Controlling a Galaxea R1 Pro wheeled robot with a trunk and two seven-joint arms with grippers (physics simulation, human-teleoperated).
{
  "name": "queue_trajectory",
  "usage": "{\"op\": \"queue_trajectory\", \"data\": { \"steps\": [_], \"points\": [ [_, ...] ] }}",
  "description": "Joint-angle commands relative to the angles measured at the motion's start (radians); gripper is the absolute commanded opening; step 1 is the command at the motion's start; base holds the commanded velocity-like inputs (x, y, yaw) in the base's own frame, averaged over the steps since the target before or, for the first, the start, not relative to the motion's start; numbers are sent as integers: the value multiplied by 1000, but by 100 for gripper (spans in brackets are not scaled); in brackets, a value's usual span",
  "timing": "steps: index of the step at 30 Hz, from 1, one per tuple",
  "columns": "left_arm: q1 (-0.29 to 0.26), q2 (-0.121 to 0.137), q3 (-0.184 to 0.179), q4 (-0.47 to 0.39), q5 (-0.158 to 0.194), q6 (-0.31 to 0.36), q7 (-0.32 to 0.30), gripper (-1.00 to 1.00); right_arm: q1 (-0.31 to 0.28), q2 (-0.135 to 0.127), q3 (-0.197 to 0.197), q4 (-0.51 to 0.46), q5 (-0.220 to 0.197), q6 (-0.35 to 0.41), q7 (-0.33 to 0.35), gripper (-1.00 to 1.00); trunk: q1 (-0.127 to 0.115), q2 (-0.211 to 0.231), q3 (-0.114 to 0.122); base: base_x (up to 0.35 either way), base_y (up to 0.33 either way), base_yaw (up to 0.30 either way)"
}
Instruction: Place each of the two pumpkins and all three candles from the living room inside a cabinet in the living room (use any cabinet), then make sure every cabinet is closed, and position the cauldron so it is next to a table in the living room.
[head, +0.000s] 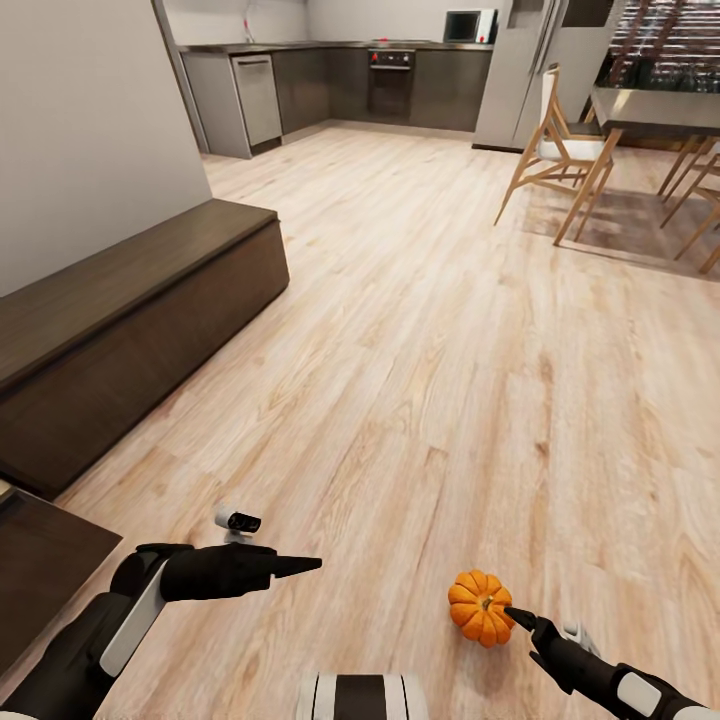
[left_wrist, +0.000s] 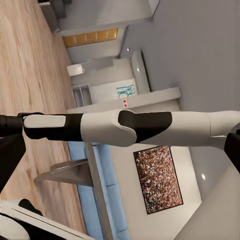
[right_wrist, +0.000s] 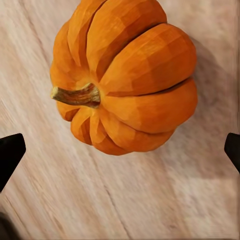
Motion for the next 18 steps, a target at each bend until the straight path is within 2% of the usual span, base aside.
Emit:
{"op": "queue_trajectory", "data": {
  "steps": [1,18],
  "points": [
    [-1,1,-2,0,4,11,-1,100,-1,0,7,2,-11,5,4,100,0,-1,-5,0,0,0],
    [-1,1,-2,0,4,10,-1,100,-1,-1,7,0,-14,-11,33,100,8,-5,-70,0,0,0]
  ]
}}
